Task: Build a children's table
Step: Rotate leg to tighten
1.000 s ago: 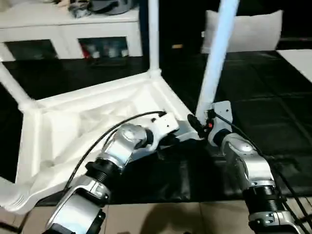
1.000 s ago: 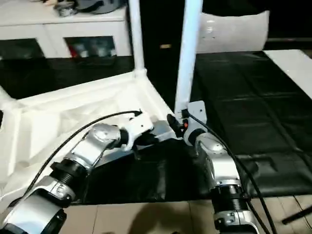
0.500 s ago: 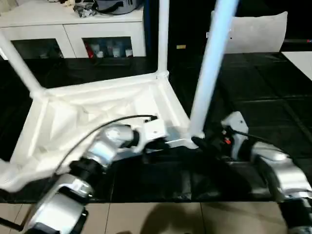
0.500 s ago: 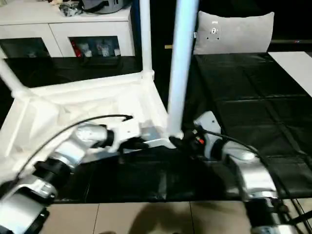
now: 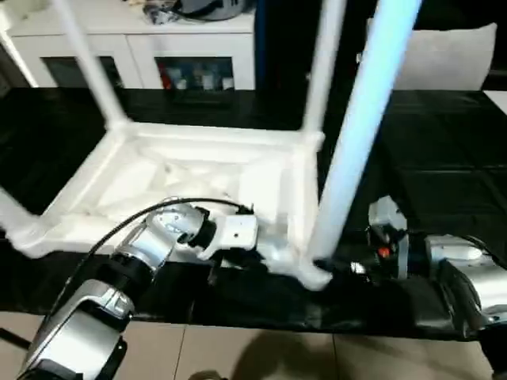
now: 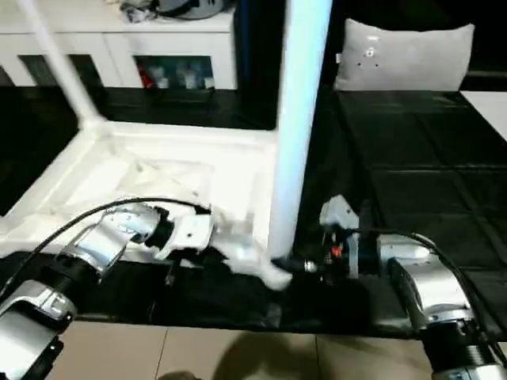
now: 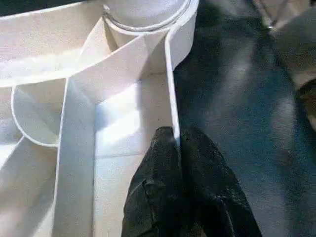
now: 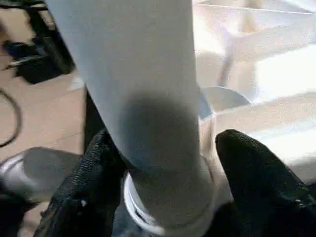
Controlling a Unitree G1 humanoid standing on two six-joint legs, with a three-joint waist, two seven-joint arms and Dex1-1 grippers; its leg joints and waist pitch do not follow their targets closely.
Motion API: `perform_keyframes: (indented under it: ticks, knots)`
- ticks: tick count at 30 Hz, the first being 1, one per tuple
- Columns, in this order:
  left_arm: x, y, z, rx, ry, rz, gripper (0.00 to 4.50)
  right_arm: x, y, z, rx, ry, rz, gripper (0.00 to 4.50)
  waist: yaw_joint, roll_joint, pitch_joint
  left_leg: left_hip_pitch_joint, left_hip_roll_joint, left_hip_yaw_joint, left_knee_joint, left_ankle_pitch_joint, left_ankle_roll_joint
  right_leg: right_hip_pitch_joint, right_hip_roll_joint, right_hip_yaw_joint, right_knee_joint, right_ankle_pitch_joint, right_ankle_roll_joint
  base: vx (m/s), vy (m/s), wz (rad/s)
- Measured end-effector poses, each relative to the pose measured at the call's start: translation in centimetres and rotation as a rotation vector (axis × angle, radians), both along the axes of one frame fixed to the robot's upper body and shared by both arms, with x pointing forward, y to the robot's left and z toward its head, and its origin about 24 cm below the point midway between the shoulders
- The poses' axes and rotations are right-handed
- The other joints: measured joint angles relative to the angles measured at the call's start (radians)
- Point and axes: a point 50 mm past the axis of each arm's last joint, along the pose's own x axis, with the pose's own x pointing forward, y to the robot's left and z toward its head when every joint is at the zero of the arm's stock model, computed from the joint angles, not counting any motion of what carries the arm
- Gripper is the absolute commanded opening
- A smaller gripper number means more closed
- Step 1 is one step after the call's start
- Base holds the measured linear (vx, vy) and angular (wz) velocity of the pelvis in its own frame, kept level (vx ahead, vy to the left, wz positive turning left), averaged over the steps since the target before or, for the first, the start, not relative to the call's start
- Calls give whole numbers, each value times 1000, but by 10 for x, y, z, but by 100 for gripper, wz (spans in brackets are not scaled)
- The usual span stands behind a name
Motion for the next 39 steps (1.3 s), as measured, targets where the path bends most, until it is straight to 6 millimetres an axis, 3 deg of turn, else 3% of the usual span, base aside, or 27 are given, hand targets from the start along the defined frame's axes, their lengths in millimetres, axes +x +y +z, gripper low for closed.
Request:
perform_keyframes:
  ticks: [10,18,20,23,28,29,32,35,36,39]
  knots:
    - [-4,2,-1,-3,21,-31,0,-7,5,-2,27,47,59,210,1,-1,0,0,0,1,0,0,0,0,0,0,0,0,0,0,0,0]
    - [-4,3,-3,-17,52,16,0,-7,13,-4,26,28,14,205,-2,0,-1,0,0,1,-1,0,-1,2,0,0,0,0,0,0,0,0]
    - [0,6,-3,-15,66,105,0,-2,18,-5,15,-6,-78,204,-15,-1,-1,2,0,1,-1,-1,-6,3,0,0,0,0,0,0,0,0]
    - [6,9,-4,-21,83,250,0,8,29,-8,21,-23,-251,199,-50,-1,-1,2,0,1,0,0,-9,3,0,0,-1,0,0,0,0,0]
    - [14,-4,-5,-65,70,435,0,34,40,-6,-19,-43,-531,198,-110,-3,0,1,1,1,1,1,-9,4,0,-3,-8,1,2,0,0,0]
    - [16,-9,-6,-76,61,483,0,40,43,-6,-19,-44,-602,198,-115,-3,0,1,1,1,1,1,-9,4,0,-3,-8,1,2,0,0,0]
    - [22,-25,-5,-96,33,609,0,56,50,-5,-35,-62,-788,198,-124,-4,1,1,1,0,1,1,-9,3,0,-3,-8,1,2,0,0,0]
    - [22,-37,-4,-117,34,650,0,60,48,-5,-39,-89,-852,198,-120,-4,1,0,0,0,1,-1,-6,3,0,-2,-8,1,2,0,0,0]
    - [22,-38,-4,-120,33,652,0,60,48,-5,-36,-91,-854,251,-117,-4,1,-1,0,0,0,-1,-4,3,0,-2,-8,2,2,0,0,0]
    - [21,-42,-2,-122,22,629,0,59,47,-5,-31,-100,-840,284,-104,-1,0,-3,0,0,-2,-2,-1,0,0,-2,-5,2,1,0,0,0]
